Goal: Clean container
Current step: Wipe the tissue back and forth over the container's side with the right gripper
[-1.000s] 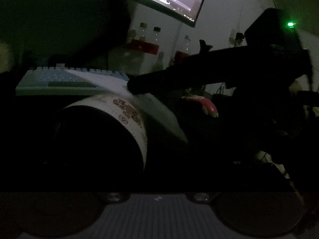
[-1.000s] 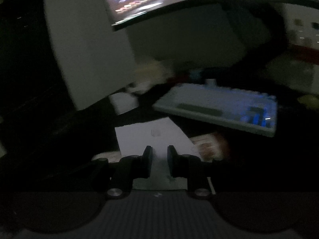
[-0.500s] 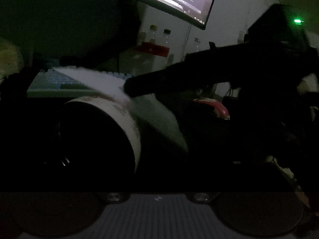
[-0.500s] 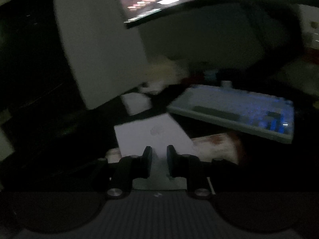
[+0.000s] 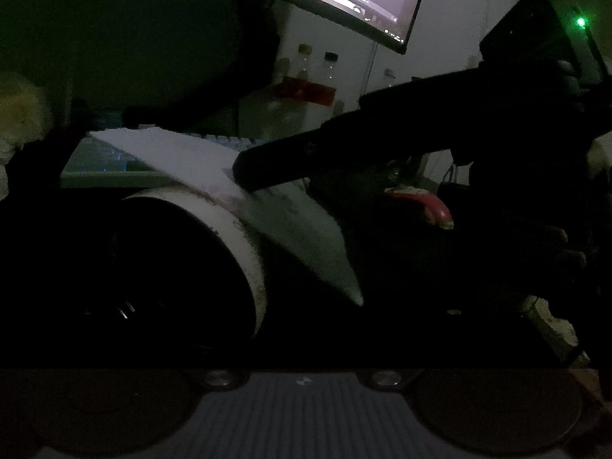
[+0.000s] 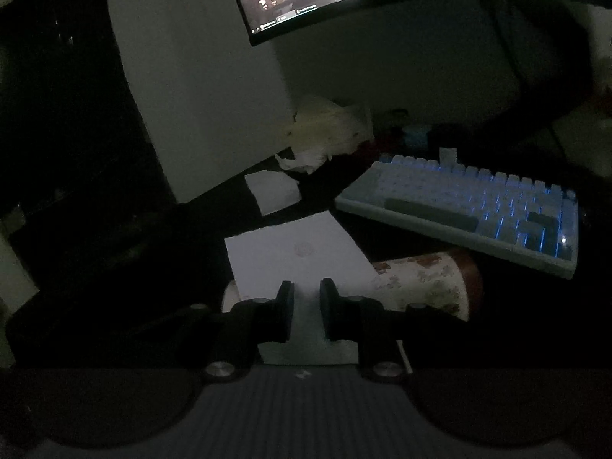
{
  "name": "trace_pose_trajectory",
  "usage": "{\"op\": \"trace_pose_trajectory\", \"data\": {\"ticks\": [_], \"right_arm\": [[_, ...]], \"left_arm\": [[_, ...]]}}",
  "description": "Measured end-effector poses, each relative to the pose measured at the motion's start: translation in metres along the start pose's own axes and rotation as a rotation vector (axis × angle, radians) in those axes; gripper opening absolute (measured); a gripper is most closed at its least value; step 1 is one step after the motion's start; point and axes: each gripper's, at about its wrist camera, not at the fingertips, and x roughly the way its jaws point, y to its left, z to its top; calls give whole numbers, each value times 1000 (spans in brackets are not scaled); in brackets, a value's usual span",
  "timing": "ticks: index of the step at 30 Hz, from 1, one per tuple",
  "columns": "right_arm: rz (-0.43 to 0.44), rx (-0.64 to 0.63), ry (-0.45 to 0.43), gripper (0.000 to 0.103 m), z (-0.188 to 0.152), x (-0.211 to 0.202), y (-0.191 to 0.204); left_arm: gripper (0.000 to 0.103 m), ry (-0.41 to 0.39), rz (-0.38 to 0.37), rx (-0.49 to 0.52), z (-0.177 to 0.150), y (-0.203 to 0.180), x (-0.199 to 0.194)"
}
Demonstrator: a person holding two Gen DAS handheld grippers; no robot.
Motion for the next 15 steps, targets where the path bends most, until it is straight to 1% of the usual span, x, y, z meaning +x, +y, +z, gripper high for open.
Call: {"op": "trace_pose_trajectory", "data": {"ticks": [3,6,9,11,13,15], "right_arm": [[-106,40,-8,17,4,3,-17],[-152,66,-19,17,6,5,-27],[-123,35,-18,17,3,3,-17],[-56,8,-10,17,0,1,-5],[-6,-14,1,17,-2,1,5],[4,-28,5,17,-2,2,9]], "left_arm": [[103,6,4,1,1,1,1],[103,11,8,9,1,2,1],[103,13,10,9,2,3,2],[103,15,14,11,2,3,2],[103,20,21,13,4,3,3],[103,31,25,9,6,4,4]]}}
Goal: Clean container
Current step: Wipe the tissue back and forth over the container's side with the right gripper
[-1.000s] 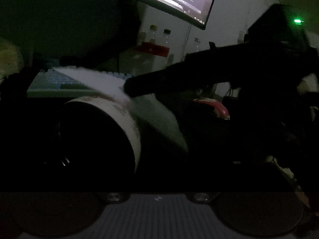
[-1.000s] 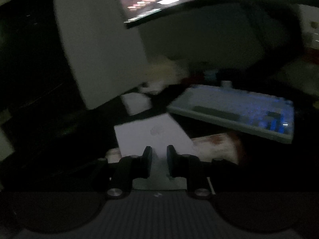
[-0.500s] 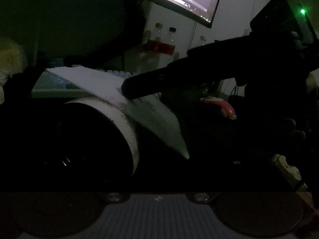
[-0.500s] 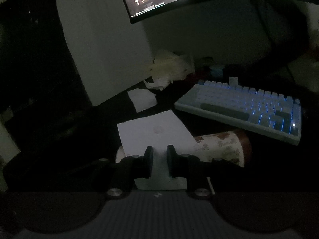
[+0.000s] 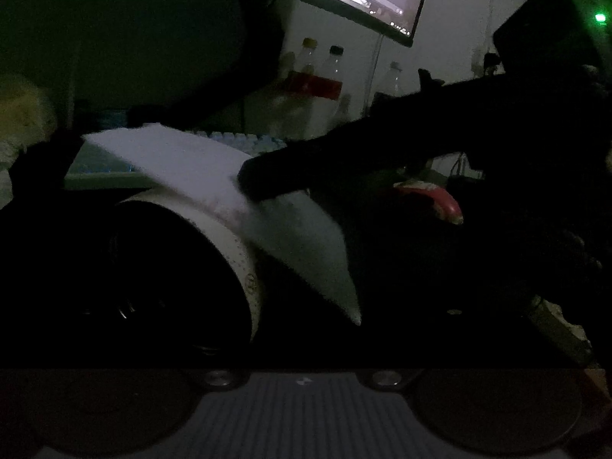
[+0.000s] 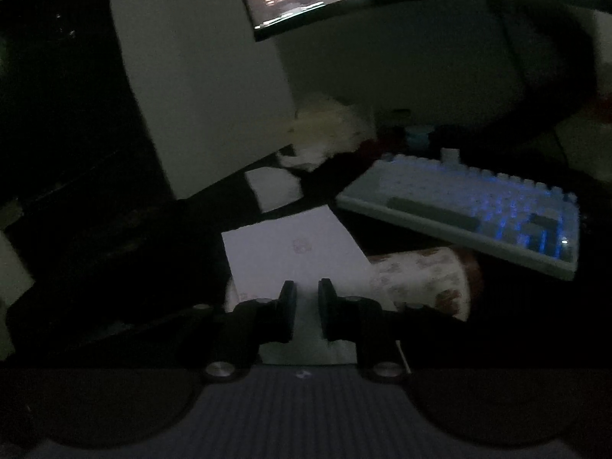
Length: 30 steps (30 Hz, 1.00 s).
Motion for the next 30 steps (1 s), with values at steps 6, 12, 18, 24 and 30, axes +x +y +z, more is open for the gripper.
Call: {"op": "trace_pose_trajectory", "data": {"ticks": [6,12,18,24,30], "right_arm": [[-128,58,-18,15,9,8,-27],[-155,53,-18,16,13,11,-31],[44,-9,6,15,10,13,-6],[-125,68,-19,12,16,17,-36],[-87,54,-7,14,14,16,-22]], "left_arm": [[103,21,28,1,5,2,2],[103,27,36,-4,6,7,0],[103,28,44,8,8,5,2],[103,33,29,-8,10,10,-2],[103,44,49,-10,13,11,-1]]}}
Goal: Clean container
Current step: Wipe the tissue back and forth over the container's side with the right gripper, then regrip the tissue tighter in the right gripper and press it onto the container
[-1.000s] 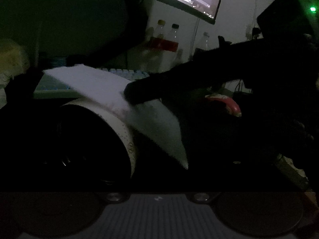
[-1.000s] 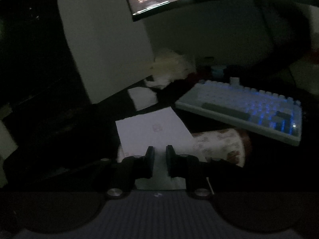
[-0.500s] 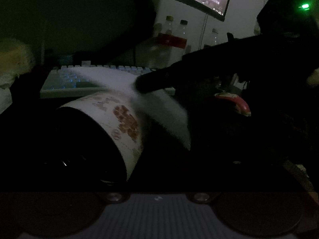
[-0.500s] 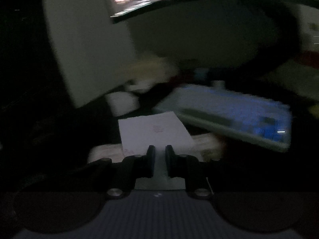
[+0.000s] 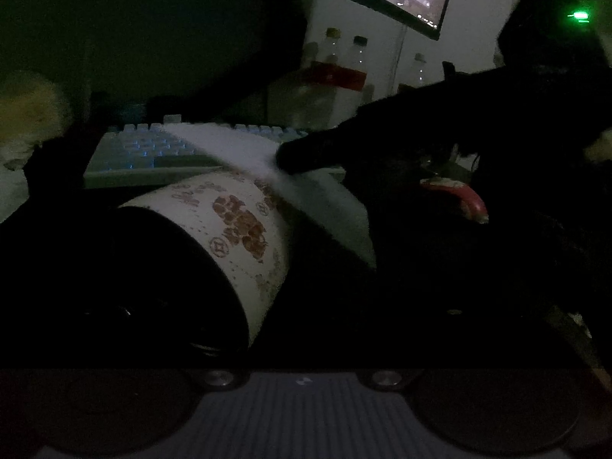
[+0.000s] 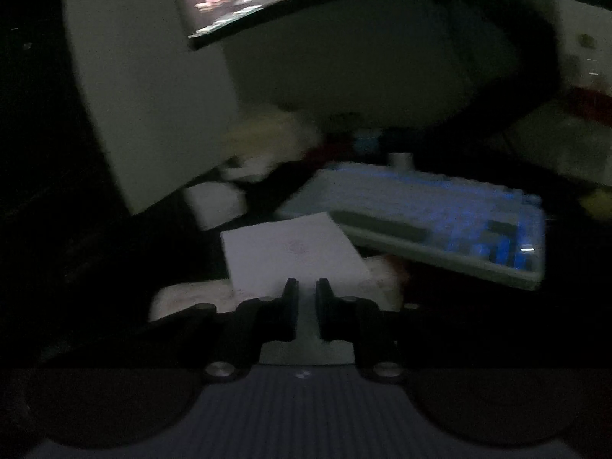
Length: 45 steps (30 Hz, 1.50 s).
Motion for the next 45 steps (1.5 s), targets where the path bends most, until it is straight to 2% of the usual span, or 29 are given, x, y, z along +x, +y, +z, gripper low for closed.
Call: {"op": "trace_pose_trajectory", "data": {"ticks": [2,5,9,12,14,17,20,25,31,34,35,36,37,39,41,45], "right_arm": [[66,-20,15,14,-3,0,11],[113,-46,24,14,-6,2,21],[40,-1,2,11,-2,6,3],[-49,40,-19,11,3,10,-14],[-57,70,-21,13,5,12,-18],[-6,23,-21,14,4,11,-3],[94,-21,-3,14,1,11,16],[111,-2,3,13,3,12,15],[83,9,-7,13,4,10,8],[82,-30,-24,14,2,10,11],[71,-53,-30,14,1,10,14],[59,-76,-36,15,0,10,17],[50,-88,-42,18,-1,10,19],[33,-111,-53,25,-4,9,24],[40,-91,-56,38,-4,9,22],[32,-45,-68,40,-5,9,12]], "left_arm": [[103,1,4,2,1,1,1],[103,1,14,2,0,6,3],[103,1,12,-5,0,8,2],[103,1,15,-5,0,9,1],[103,0,16,-6,-1,10,1],[103,-2,16,-2,-1,10,2],[103,-5,13,3,-4,12,1],[103,-11,10,-2,-8,13,-1],[103,-23,5,8,-13,15,-3],[103,-25,0,4,-14,17,-4],[103,-32,38,-22,-10,-1,3],[103,-43,104,-66,-6,-35,10],[103,-47,131,-85,-5,-49,12],[103,-48,128,-88,-2,-44,13],[103,-49,125,-90,1,-39,13],[103,-50,120,-88,6,-32,14]]}}
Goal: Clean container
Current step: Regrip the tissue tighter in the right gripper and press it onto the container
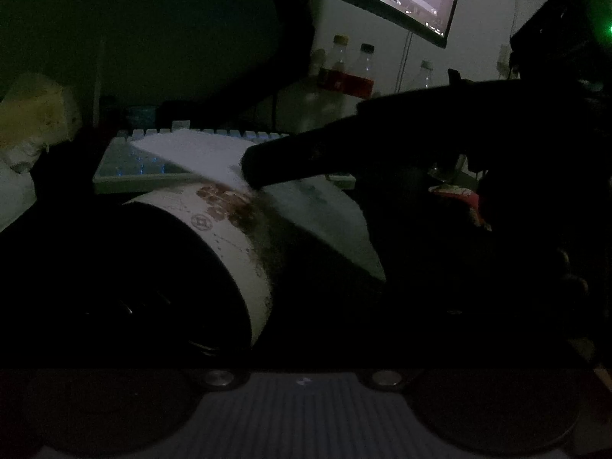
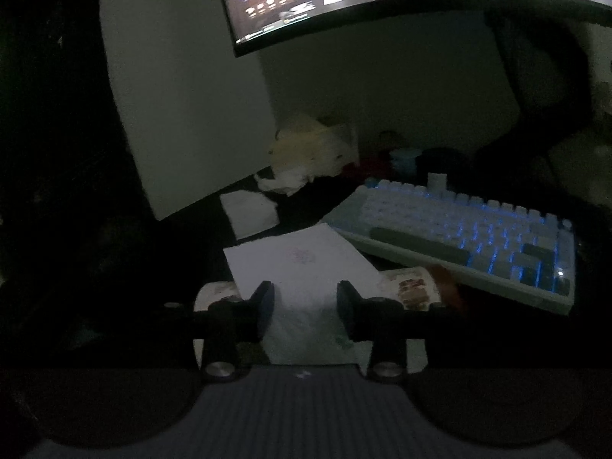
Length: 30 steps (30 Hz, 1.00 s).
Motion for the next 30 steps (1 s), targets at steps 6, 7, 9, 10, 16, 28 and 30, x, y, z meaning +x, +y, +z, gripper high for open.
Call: {"op": "trace_pose_trajectory", "data": {"ticks": [6,7,9,10,16,28,30], "right_arm": [[-27,62,-24,40,1,-6,-13],[-43,65,-36,42,2,-6,-14],[-53,58,-26,46,3,-3,-14],[-48,57,-12,47,1,0,-14],[-58,-9,-34,4,-3,0,-3],[68,-21,-13,4,4,5,16],[19,-13,-6,4,4,7,7]], "left_arm": [[103,-1,0,-2,12,13,4],[103,3,4,0,10,4,-1],[103,5,5,4,10,1,-1],[103,6,4,4,12,3,0],[103,-7,12,18,-1,15,-6],[103,-11,-6,31,2,44,-9],[103,-12,-11,29,5,49,-7]]}}
